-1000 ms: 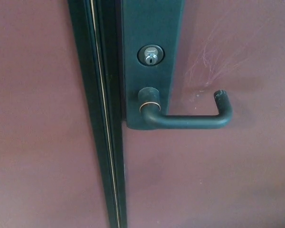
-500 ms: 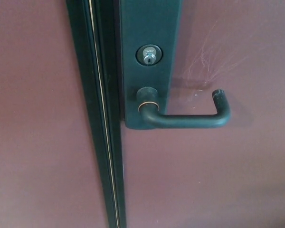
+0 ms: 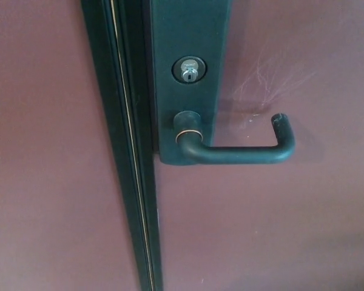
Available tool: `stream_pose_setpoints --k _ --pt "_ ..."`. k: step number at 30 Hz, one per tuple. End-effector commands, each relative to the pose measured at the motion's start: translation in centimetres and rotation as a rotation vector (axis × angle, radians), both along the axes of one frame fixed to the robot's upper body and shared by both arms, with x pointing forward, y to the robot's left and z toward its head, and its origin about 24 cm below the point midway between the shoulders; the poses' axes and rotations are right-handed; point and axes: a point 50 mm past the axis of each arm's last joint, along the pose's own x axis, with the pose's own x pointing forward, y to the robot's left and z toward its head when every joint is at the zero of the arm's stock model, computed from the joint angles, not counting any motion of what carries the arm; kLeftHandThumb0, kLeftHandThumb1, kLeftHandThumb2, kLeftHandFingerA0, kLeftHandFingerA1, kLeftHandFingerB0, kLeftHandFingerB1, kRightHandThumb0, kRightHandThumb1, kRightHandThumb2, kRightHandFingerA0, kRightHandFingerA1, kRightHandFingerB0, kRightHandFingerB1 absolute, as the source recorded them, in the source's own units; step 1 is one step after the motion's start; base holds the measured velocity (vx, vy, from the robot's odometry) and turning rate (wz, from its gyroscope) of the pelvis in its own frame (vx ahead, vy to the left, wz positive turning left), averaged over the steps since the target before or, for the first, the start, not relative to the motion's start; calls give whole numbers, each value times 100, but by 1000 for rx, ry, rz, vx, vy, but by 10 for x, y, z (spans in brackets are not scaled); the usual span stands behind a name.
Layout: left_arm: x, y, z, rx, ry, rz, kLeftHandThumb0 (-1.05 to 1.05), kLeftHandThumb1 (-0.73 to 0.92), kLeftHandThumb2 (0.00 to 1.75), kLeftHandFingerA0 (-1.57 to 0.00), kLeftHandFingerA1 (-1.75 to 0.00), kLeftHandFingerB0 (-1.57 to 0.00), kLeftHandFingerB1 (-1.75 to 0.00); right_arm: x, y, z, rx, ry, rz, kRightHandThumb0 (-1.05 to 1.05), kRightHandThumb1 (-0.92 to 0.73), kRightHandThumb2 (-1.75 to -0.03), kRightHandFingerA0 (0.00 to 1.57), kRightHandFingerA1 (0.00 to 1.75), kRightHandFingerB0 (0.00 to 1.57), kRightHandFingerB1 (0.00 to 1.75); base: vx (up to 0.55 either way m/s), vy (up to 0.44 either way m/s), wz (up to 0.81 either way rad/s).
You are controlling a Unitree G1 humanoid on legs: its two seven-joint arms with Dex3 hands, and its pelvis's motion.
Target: The robot walks towards the door handle and put its right hand on it and twist the handle
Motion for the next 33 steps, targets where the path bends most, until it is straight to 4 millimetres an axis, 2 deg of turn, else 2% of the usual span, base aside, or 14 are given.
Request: stream_pose_setpoints --k 1,4,5,7,13,32,33 --pt "2 -2 -1 -15 -1 2 -29 61 58 -74 -53 -57 -43 12 9 -5 -120 69 59 -51 -51 -55 56 46 49 39 0 0 0" --pt "1 -2 -1 -17 -2 4 -29 61 58 -74 -53 -57 -43 13 10 -5 -127 70 64 -51 -51 -55 56 46 49 39 0 0 0" --pt "-1 -2 -1 -21 -1 8 -29 61 59 -74 -53 -57 -43 15 15 -5 -148 80 89 -52 -56 -57 52 43 45 36 0 0 0" --pt "-4 -3 -3 -27 6 21 -30 61 59 -74 -53 -57 -43 21 28 -2 -206 92 152 -52 -55 -57 50 42 43 36 0 0 0" --pt "-12 -3 -4 -31 26 19 -31 60 59 -74 -53 -57 -43 29 39 4 -268 114 193 -50 -56 -57 50 42 43 36 0 0 0" --pt "-7 -2 -3 -34 29 3 -31 58 58 -74 -52 -55 -42 37 43 16 -293 128 206 -46 -56 -57 51 42 43 36 0 0 0" --pt "-6 0 -1 -27 27 -12 -30 59 58 -74 -52 -57 -43 39 50 19 -305 119 211 -45 -56 -57 51 42 43 36 0 0 0"
